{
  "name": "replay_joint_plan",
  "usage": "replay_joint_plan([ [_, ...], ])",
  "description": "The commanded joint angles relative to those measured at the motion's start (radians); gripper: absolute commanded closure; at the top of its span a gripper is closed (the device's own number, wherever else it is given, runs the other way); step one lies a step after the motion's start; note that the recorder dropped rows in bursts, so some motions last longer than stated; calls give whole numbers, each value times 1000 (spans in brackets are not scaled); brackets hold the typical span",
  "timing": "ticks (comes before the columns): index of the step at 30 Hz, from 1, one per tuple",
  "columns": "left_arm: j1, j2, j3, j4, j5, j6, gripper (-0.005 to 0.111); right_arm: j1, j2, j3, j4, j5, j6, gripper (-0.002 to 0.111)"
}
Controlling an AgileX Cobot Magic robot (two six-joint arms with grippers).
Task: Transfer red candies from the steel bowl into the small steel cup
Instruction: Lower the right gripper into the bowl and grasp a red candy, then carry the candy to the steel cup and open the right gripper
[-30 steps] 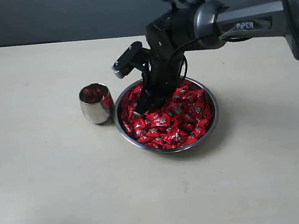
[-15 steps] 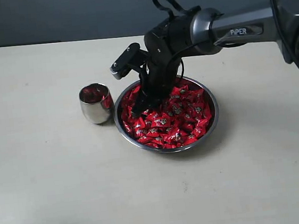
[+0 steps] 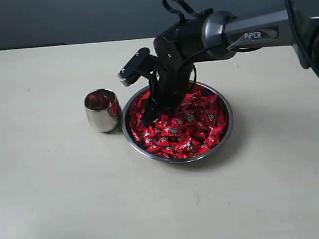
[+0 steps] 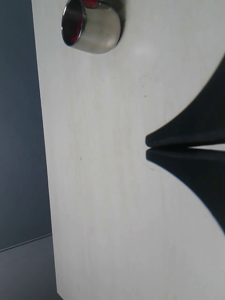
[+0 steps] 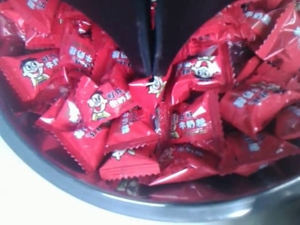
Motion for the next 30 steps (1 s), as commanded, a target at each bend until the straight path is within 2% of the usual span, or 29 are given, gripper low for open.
replay_joint_plan([
  [1, -5, -5, -8, 2, -5, -1, 106, -7, -6, -1, -7, 47, 1, 109],
  [13, -5, -5, -8, 2, -5, -1, 106, -5, -142, -1, 52, 43, 1, 109],
  [20, -5, -5, -8, 2, -5, -1, 106, -5, -182, -1, 259, -14, -36, 109],
  [30, -5, -5, -8, 2, -5, -1, 106, -5, -179, -1, 724, -95, -371, 109],
])
